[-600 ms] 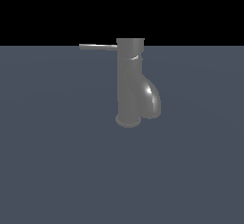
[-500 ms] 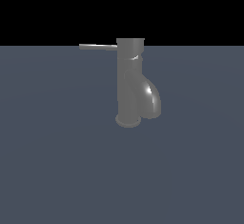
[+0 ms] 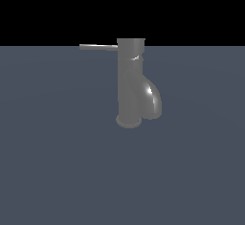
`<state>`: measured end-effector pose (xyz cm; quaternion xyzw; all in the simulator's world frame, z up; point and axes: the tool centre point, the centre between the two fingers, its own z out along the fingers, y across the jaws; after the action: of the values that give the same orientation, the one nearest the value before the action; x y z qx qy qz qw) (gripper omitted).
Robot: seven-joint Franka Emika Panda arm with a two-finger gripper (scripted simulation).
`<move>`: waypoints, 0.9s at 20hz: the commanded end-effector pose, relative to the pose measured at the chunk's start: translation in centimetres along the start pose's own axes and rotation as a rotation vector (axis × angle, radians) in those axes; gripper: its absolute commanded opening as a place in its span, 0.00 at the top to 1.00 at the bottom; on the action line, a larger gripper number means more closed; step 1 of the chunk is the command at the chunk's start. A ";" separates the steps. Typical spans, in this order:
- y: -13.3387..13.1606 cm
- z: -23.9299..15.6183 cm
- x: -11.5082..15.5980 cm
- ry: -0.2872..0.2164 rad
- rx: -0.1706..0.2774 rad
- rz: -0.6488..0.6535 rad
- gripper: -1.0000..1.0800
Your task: Turn on the faucet by rotating a designated handle.
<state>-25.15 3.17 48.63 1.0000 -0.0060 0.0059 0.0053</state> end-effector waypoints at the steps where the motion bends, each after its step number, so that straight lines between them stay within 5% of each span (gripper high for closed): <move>1: -0.5 0.4 0.3 -0.001 0.000 0.028 1.00; 18: -6.2 5.4 5.5 -0.006 0.004 0.369 1.00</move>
<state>-20.11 8.78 43.70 0.9851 -0.1721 0.0038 0.0029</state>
